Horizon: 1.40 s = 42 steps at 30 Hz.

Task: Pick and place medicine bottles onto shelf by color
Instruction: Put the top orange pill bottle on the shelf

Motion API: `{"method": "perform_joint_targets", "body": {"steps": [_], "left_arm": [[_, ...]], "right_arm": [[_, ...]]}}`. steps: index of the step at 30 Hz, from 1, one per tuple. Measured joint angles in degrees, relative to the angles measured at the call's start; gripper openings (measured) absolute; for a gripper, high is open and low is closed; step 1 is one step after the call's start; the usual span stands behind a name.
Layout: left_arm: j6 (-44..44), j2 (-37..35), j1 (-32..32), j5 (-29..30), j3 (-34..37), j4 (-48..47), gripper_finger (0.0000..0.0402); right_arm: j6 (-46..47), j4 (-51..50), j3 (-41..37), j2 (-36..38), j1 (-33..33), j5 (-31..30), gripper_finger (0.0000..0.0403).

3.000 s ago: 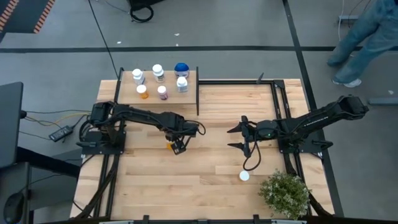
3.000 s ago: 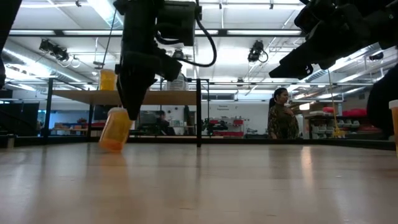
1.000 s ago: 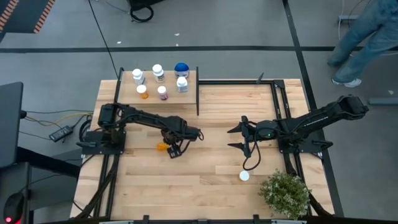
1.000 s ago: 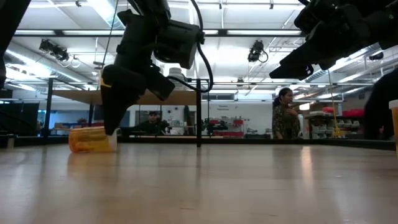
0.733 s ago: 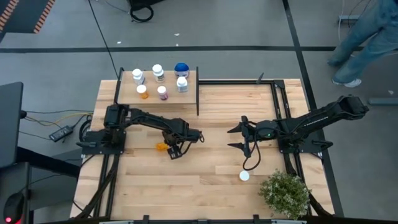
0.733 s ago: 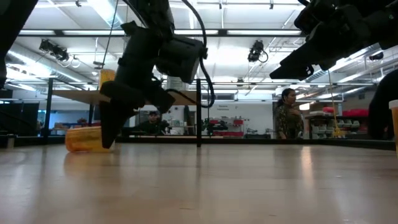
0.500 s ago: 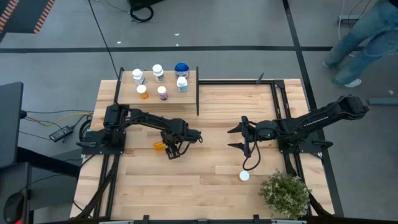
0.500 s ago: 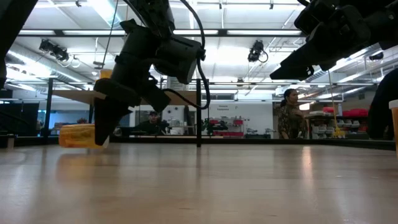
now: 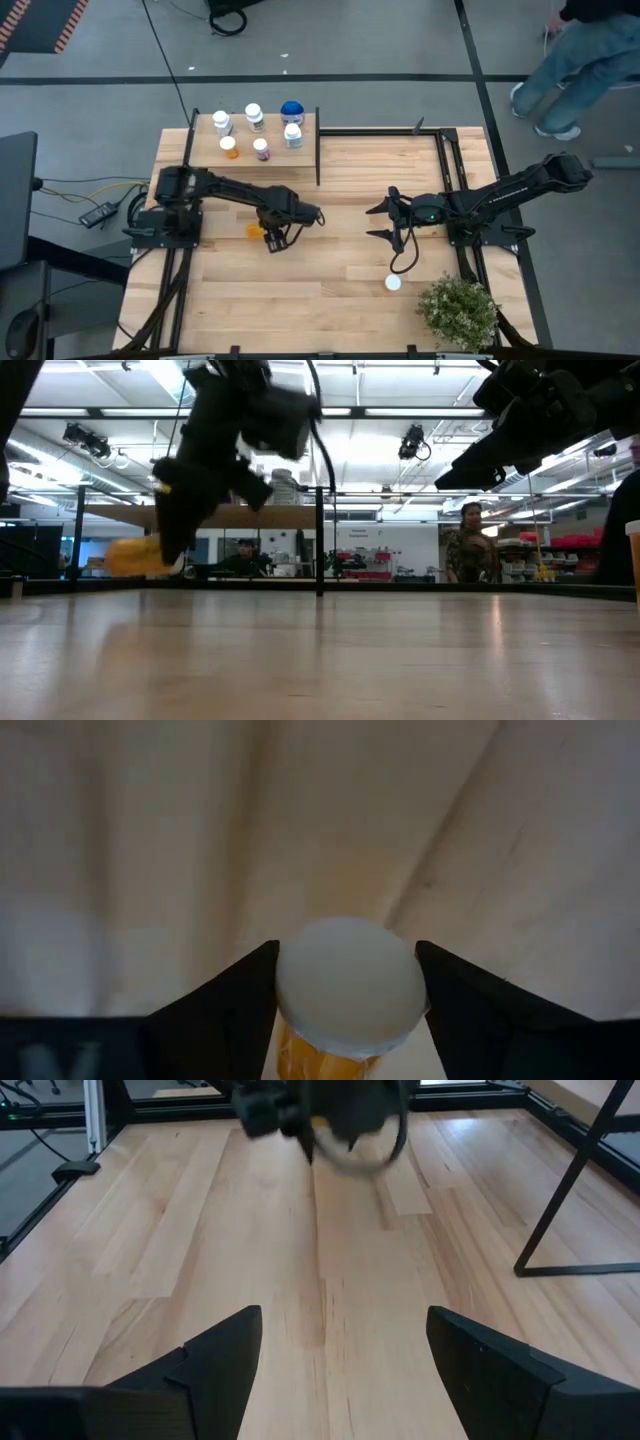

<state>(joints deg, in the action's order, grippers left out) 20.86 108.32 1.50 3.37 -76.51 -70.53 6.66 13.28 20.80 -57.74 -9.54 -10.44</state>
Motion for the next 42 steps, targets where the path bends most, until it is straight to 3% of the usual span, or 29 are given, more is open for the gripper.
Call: {"method": "perform_joint_targets", "body": {"steps": [12, 17, 22, 27, 35, 42], "left_arm": [[8.4, -22.9, 1.7, 22.2, 0.0, 10.1, 0.0219], [10.3, -25.7, 2.9, 34.3, 0.0, 9.7, 0.0225], [12.3, -26.9, 4.8, 42.4, 0.0, 8.2, 0.0226], [20.4, -29.5, 7.0, 51.7, 1.7, 2.4, 0.0216], [29.6, -44.4, 7.4, 53.3, 18.1, 4.9, 0.0223], [32.0, -60.2, 8.8, 59.0, 26.1, 9.3, 0.0217]], "right_arm": [[1.3, -0.9, 0.0, 0.0, 0.0, 0.0, 0.0292], [2.2, -1.0, 0.0, 0.0, 0.0, 0.0, 0.0292], [2.2, -1.6, 0.0, 0.0, 0.0, 0.0, 0.0292], [2.2, -1.8, 0.0, 0.0, 0.0, 0.0, 0.0292], [2.2, -1.7, 0.0, 0.0, 0.0, 0.0, 0.0292], [2.2, -1.5, 0.0, 0.0, 0.0, 0.0, 0.0292]]}}
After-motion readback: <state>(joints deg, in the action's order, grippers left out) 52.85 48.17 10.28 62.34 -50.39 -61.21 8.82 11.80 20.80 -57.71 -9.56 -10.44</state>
